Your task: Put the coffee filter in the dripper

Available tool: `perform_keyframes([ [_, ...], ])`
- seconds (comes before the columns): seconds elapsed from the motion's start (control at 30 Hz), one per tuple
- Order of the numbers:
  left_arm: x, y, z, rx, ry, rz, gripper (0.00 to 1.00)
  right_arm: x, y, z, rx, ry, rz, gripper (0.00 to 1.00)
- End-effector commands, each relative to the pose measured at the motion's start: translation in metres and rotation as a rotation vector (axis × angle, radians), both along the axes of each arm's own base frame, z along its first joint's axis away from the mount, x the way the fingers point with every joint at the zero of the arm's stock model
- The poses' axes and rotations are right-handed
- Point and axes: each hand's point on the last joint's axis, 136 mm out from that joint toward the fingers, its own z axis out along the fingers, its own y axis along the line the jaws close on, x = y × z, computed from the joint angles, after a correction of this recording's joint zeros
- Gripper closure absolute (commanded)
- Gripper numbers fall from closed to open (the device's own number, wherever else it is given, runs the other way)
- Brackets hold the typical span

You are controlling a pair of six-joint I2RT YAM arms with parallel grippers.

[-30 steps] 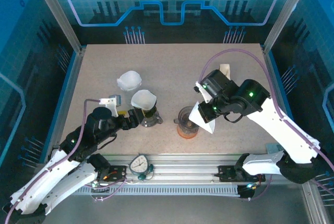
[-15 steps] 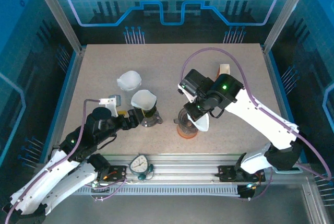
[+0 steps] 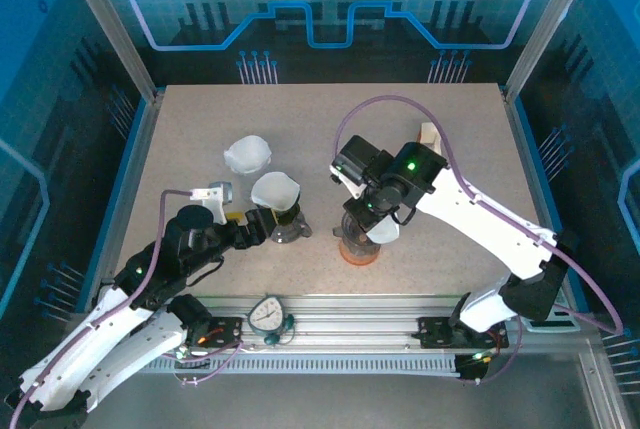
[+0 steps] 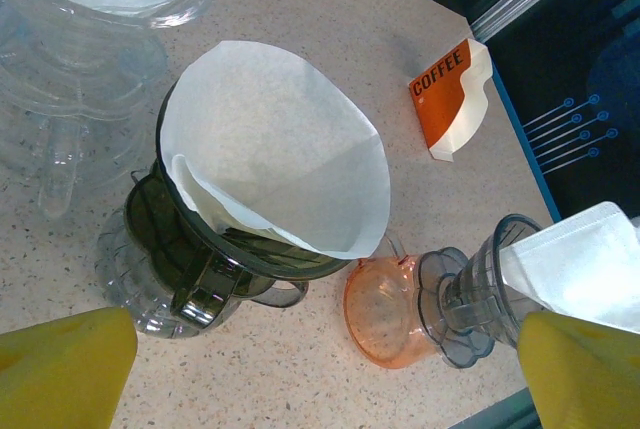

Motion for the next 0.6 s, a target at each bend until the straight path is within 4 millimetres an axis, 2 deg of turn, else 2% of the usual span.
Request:
perform_keyframes([
  [0.0,0.001,-0.002,0.003,-0.023,-0.013,-0.006,0.01,0.004,0.005,-0.01,-0.008,-0.009,0.017,1.0],
  [0.4,0.0,-0.002,0.002,-0.03,-0.009,-0.008,0.01,0.006,0.007,-0.044,0.017,0.038,-0.018,1.0],
  [0.57,0.0,-0.003,0.003,-0.033,-0.007,-0.01,0.01,0.007,0.005,-0.05,0.033,0.04,-0.033,1.0],
])
